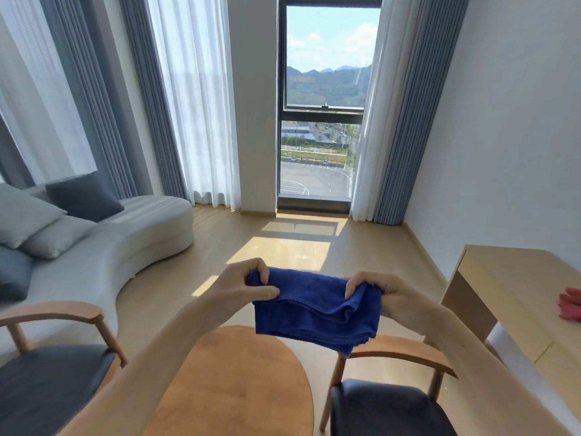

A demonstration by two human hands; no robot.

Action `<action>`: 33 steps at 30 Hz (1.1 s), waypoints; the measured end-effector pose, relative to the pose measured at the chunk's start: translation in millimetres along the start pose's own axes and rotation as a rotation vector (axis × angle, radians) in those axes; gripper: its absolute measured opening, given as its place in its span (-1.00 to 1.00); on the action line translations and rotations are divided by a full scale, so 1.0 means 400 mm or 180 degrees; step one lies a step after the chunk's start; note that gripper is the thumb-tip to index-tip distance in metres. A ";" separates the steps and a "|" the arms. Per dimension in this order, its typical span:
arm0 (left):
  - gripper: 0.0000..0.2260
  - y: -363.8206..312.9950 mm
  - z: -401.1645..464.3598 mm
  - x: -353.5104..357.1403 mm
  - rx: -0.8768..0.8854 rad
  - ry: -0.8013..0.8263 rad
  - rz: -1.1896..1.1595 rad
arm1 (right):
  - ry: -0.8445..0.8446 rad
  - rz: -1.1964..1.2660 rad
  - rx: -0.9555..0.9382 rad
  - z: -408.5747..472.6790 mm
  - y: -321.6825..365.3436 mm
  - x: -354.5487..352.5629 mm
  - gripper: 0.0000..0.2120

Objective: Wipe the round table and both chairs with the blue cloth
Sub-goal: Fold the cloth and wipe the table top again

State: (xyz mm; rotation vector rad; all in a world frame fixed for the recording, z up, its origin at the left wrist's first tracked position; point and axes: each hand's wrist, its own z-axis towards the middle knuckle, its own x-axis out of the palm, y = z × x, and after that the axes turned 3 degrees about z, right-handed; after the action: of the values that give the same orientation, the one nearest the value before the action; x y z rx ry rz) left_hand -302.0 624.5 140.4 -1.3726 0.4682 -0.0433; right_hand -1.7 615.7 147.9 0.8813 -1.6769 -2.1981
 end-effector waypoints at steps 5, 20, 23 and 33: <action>-0.67 0.022 0.004 -0.010 -0.0160 0.0014 -0.0271 | 0.0588 0.1292 0.0534 -0.003 -0.022 0.001 -0.84; -0.78 0.176 -0.086 -0.004 0.0992 0.0246 0.2699 | 0.0399 -0.3025 0.0346 0.017 -0.093 0.150 -0.74; -0.81 0.226 -0.117 0.018 0.1054 0.0277 0.2963 | 0.0594 -0.2928 0.0380 0.001 -0.118 0.166 -0.68; -0.80 0.492 -0.338 0.144 -0.0159 0.0554 0.3031 | 0.1339 -0.2211 0.0469 -0.036 -0.391 0.361 -0.62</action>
State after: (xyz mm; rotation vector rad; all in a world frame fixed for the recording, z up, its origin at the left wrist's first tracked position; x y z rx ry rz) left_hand -343.5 523.2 -79.2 -1.0812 1.2320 0.6336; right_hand -81.0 577.3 -46.3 2.0497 -1.4695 -2.0319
